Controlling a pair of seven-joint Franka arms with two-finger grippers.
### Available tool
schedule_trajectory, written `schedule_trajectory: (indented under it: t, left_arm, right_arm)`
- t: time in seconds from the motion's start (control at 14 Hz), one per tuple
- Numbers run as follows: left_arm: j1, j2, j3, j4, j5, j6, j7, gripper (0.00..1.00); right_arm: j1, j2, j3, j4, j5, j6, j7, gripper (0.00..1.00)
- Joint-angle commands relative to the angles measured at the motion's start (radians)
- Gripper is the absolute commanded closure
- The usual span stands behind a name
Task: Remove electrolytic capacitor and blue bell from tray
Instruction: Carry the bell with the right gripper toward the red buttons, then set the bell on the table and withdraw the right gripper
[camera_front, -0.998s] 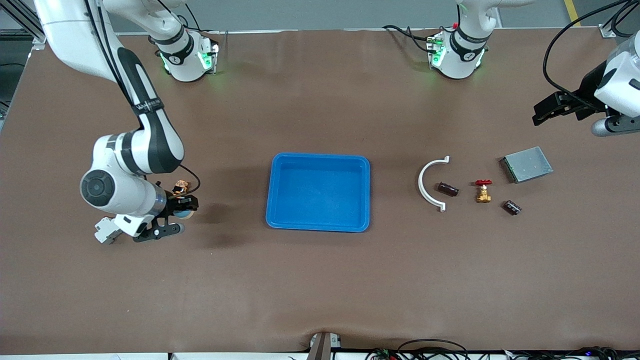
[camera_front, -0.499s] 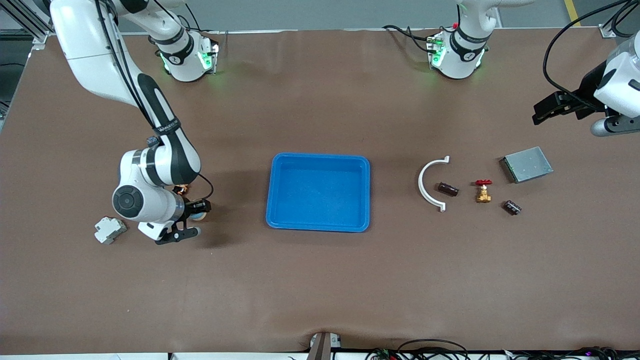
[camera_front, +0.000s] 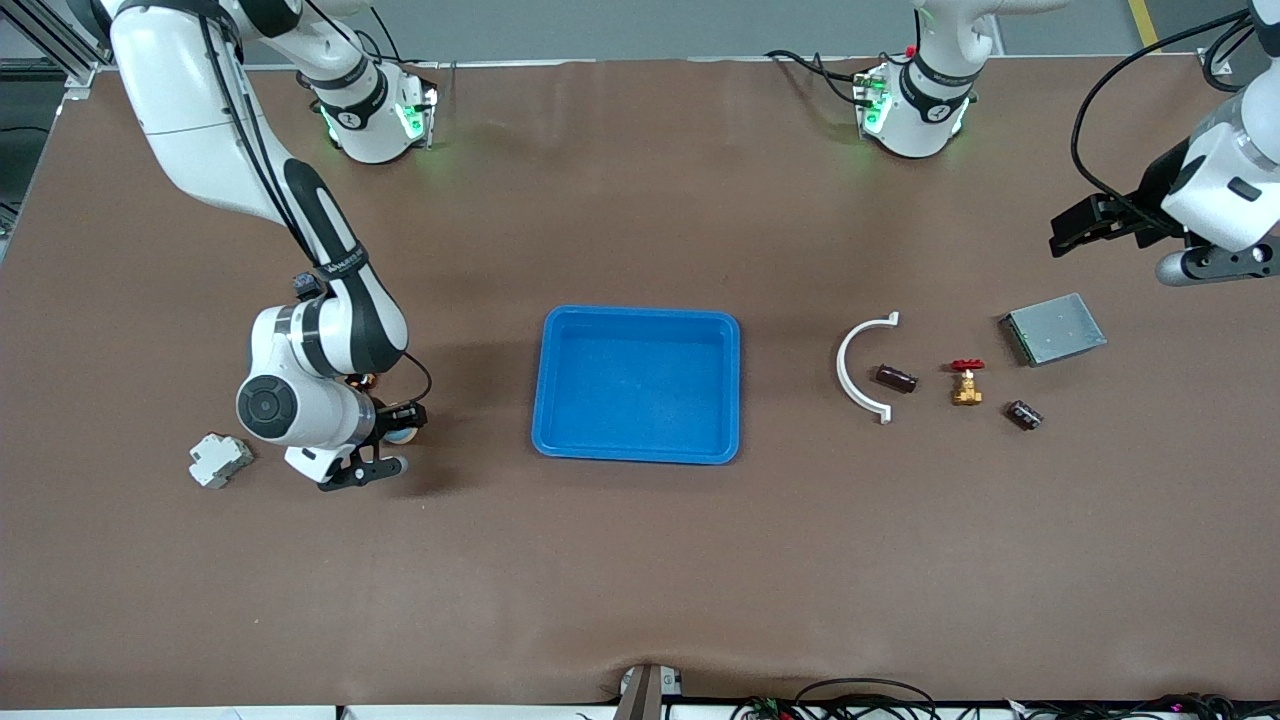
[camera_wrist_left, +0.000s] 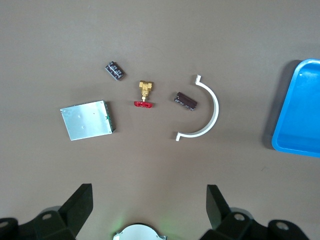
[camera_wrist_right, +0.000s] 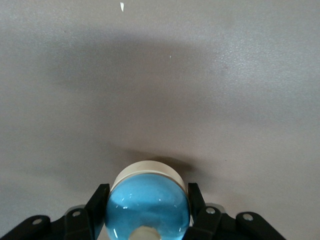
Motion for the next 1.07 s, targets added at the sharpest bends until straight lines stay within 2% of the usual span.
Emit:
schedule_trajectory:
  t: [0.0, 0.14, 0.21, 0.29, 0.36, 0.43, 0.5, 0.78, 1.0]
  left_arm:
    - [-0.003, 0.006, -0.005, 0.021, 0.015, -0.008, -0.005, 0.0]
    - [-0.003, 0.008, -0.005, 0.024, 0.015, -0.008, -0.005, 0.0]
    - [-0.003, 0.009, -0.006, 0.024, 0.015, -0.008, -0.003, 0.0]
    - [-0.004, 0.01, -0.005, 0.029, 0.018, -0.007, 0.001, 0.0]
    - [-0.004, 0.019, -0.006, 0.052, 0.038, -0.008, 0.009, 0.0]
    - [-0.004, 0.032, -0.009, 0.066, 0.058, -0.008, 0.009, 0.0]
    - [-0.004, 0.033, -0.015, 0.067, 0.059, -0.008, 0.009, 0.0]
    - [0.003, 0.029, -0.032, 0.105, 0.058, -0.008, 0.003, 0.0]
    - [0.002, 0.029, -0.032, 0.106, 0.058, -0.012, -0.003, 0.0]
  right_arm:
    - [0.0, 0.009, 0.004, 0.001, -0.007, 0.02, -0.011, 0.82]
    - [-0.003, 0.012, 0.006, 0.001, -0.007, 0.023, -0.011, 0.81]
    - [-0.003, 0.012, 0.006, 0.001, -0.007, 0.024, -0.011, 0.72]
    - [-0.003, 0.012, 0.004, 0.001, -0.007, 0.024, -0.011, 0.59]
    - [-0.005, 0.012, 0.006, 0.001, -0.007, 0.024, -0.011, 0.34]
    - [-0.005, 0.012, 0.006, 0.002, -0.007, 0.024, -0.009, 0.04]
    - [-0.008, 0.012, 0.006, 0.002, -0.007, 0.024, -0.009, 0.0]
    - [-0.006, -0.001, 0.004, 0.005, -0.007, 0.001, 0.004, 0.0]
    - [-0.014, -0.064, 0.004, 0.007, -0.004, -0.117, 0.015, 0.0]
